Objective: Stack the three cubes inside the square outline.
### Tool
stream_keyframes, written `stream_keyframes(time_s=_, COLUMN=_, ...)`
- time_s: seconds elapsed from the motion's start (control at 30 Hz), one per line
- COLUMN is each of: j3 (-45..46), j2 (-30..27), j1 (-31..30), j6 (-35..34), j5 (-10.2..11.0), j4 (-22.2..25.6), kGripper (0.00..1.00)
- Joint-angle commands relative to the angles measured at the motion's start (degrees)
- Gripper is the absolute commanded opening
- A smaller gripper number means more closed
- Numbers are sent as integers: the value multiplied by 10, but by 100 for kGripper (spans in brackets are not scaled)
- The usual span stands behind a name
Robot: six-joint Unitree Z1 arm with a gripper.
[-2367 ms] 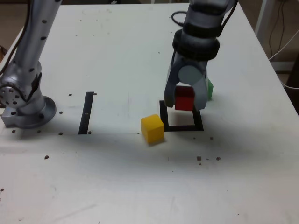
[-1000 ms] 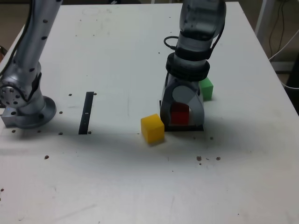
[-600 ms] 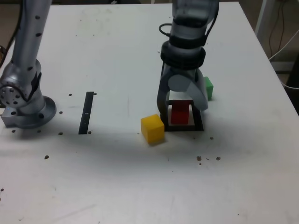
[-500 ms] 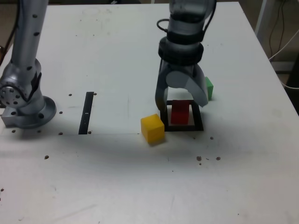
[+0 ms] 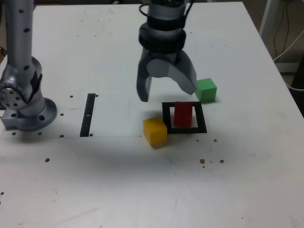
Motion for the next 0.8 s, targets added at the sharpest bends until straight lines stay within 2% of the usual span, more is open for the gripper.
stream_keyframes(time_s=0.0, j3=7, j2=-10, j1=-10, j6=-5, j5=-1, j4=0, kGripper=99)
stream_keyframes(time_s=0.53, j3=41, j2=-18, j1=-114, j6=-62, j5=-13, j4=-9, kGripper=99)
stream_keyframes(time_s=0.77, j3=43, j2=-14, j1=-127, j6=-58, j5=-8, j4=-15, kGripper=99)
